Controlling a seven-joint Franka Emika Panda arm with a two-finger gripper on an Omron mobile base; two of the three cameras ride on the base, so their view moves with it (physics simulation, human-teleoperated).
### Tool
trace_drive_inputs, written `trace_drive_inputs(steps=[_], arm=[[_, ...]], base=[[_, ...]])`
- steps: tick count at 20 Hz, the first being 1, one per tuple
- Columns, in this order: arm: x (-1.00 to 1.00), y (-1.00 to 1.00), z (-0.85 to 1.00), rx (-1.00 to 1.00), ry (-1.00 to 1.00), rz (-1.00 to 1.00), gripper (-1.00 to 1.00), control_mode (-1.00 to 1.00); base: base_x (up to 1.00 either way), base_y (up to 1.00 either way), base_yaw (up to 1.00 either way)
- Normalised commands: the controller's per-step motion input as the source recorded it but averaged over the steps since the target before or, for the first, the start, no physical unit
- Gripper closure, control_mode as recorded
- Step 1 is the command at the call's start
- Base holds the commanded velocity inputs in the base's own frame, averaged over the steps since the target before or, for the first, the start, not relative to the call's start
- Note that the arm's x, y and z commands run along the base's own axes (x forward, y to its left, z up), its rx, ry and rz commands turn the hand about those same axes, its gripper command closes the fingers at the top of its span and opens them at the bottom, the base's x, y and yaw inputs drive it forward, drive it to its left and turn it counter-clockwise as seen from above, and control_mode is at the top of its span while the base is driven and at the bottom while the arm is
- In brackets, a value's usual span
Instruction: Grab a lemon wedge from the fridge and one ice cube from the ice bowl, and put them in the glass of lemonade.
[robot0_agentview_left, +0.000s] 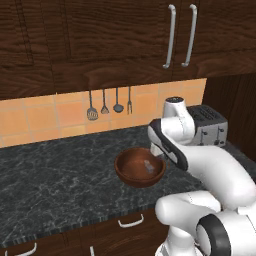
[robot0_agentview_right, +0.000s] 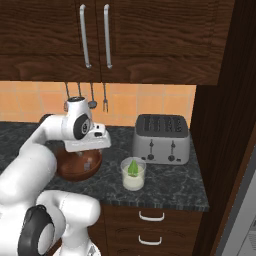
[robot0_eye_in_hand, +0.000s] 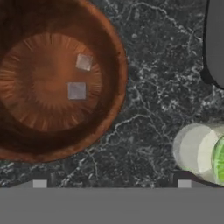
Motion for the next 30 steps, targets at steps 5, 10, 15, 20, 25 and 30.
trace_drive_inputs(steps=[5,10,15,20,25,30], arm=[[0.55,0.59,-0.50,-0.06,0.15,0.02,-1.00,-1.00],[0.25,0.32,-0.60,0.01,0.00,0.00,-1.00,-1.00],[0.28,0.02,-0.30,0.03,0.01,0.00,-1.00,-1.00],[0.41,0.11,-0.30,0.00,0.08,0.00,-1.00,-1.00],[0.20,0.05,-0.41,0.00,0.02,0.00,-1.00,-1.00],[-0.02,0.00,-0.23,0.00,0.05,0.00,-1.00,-1.00]], base=[[0.00,0.00,0.00],[0.00,0.00,0.00],[0.00,0.00,0.00],[0.00,0.00,0.00],[0.00,0.00,0.00],[0.00,0.00,0.00]])
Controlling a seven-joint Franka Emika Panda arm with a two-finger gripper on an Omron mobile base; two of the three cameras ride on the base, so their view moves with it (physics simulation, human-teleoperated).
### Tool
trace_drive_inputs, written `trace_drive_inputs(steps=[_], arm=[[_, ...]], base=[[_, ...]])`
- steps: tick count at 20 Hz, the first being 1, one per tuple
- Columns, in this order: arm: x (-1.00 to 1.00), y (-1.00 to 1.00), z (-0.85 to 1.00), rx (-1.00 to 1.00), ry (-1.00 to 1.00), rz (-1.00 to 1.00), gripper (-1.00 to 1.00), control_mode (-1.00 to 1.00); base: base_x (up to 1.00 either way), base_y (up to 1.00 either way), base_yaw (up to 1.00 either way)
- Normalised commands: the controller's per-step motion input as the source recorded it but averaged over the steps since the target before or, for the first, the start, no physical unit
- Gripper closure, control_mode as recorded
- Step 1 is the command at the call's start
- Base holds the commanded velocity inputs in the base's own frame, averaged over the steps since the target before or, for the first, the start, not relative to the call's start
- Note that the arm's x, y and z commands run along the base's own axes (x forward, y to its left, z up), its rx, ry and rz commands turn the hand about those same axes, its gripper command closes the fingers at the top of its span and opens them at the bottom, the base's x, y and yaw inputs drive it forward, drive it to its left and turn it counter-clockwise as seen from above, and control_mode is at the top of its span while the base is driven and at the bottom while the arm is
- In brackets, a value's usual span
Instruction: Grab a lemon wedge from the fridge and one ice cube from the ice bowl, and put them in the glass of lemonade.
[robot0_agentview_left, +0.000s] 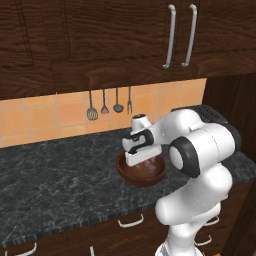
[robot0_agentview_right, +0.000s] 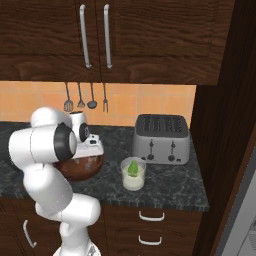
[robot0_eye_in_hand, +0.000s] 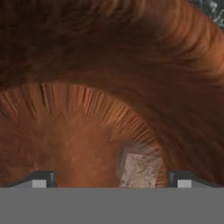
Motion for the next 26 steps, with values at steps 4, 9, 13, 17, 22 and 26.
trace_drive_inputs(steps=[4,9,13,17,22,26], arm=[[-0.01,0.00,-0.14,0.00,0.04,0.00,-1.00,-1.00],[-0.33,0.00,0.00,0.02,0.00,0.00,-1.00,-1.00],[-0.43,-0.04,-0.05,0.03,-0.08,0.00,-1.00,-1.00],[-0.19,-0.03,-0.20,0.01,-0.09,0.00,-1.00,-1.00],[-0.01,0.00,-0.35,0.00,0.00,0.00,-1.00,-1.00],[-0.13,0.00,-0.16,0.00,0.00,0.00,-1.00,-1.00]], base=[[0.00,0.00,0.00],[0.00,0.00,0.00],[0.00,0.00,0.00],[0.00,0.00,0.00],[0.00,0.00,0.00],[0.00,0.00,0.00]])
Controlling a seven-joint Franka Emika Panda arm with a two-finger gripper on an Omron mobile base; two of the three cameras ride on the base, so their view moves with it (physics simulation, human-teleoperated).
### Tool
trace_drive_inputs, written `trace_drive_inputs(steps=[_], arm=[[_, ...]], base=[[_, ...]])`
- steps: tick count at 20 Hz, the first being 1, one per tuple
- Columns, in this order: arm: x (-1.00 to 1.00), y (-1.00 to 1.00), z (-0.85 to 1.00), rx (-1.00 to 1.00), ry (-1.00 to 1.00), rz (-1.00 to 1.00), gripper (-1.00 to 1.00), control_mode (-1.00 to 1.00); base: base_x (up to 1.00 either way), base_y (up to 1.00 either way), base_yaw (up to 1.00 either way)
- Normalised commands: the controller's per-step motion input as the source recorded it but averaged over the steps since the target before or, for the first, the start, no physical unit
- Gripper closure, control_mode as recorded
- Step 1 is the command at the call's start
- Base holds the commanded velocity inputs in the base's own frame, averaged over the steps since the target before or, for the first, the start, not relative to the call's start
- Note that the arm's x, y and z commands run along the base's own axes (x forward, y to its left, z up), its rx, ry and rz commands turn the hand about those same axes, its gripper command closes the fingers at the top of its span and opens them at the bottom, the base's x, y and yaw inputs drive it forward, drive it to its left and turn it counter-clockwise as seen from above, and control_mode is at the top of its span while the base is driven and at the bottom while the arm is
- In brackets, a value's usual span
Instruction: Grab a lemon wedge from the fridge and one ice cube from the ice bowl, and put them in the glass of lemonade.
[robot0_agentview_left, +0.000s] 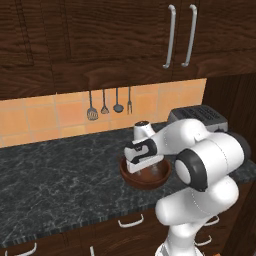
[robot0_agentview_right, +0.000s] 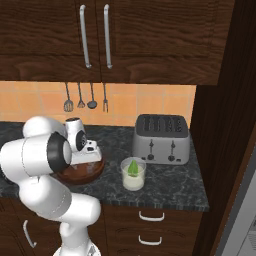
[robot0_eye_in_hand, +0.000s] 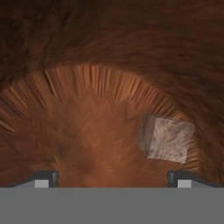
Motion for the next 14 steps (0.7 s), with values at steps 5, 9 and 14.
trace_drive_inputs(steps=[5,9,14], arm=[[-0.22,0.02,0.04,0.00,0.00,0.00,-1.00,-1.00],[-0.06,0.02,0.08,0.00,0.00,0.00,-1.00,-1.00],[0.11,0.05,0.24,-0.01,0.00,-0.06,-1.00,-1.00]], base=[[0.00,0.00,0.00],[0.00,0.00,0.00],[0.00,0.00,0.00]])
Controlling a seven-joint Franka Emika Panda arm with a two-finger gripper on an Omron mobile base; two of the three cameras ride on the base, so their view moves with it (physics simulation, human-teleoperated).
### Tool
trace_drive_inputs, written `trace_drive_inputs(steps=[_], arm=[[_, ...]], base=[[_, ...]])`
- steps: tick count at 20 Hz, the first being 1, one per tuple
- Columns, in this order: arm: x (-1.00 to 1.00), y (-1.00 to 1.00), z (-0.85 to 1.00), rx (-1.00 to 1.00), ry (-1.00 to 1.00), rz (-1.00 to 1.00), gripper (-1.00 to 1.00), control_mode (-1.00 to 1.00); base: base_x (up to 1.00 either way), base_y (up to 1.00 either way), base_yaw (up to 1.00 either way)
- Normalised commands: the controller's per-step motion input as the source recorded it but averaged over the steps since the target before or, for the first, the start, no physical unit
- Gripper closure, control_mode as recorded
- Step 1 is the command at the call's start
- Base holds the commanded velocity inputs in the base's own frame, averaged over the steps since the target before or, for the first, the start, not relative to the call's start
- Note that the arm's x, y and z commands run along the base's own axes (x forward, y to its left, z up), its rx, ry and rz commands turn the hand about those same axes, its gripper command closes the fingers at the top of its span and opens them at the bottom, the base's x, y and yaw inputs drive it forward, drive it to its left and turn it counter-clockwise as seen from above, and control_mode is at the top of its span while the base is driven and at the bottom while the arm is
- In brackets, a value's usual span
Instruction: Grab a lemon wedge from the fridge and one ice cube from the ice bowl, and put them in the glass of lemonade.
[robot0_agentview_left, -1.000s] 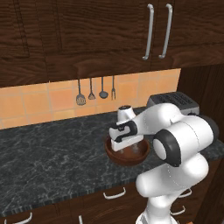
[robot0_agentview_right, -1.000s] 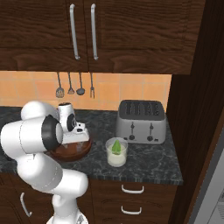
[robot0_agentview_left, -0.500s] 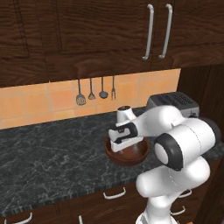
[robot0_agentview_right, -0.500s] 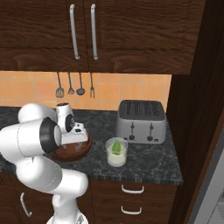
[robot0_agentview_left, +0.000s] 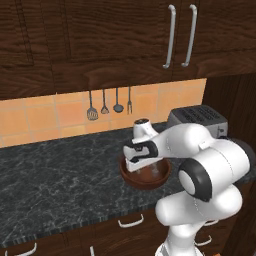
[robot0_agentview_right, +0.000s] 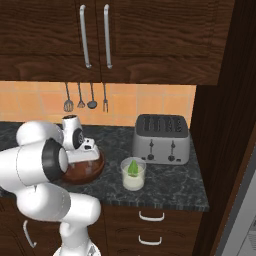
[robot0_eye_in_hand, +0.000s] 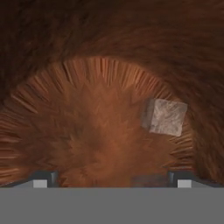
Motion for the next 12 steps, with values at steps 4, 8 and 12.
trace_drive_inputs(steps=[4,8,12], arm=[[-0.36,-0.22,0.03,0.00,0.04,-0.09,-1.00,-1.00],[-0.22,-0.20,0.00,0.00,0.06,-0.08,-1.00,-1.00],[0.01,0.03,0.00,0.00,0.00,-0.07,-1.00,-1.00]], base=[[0.00,0.00,0.00],[0.00,0.00,0.00],[0.00,0.00,0.00]])
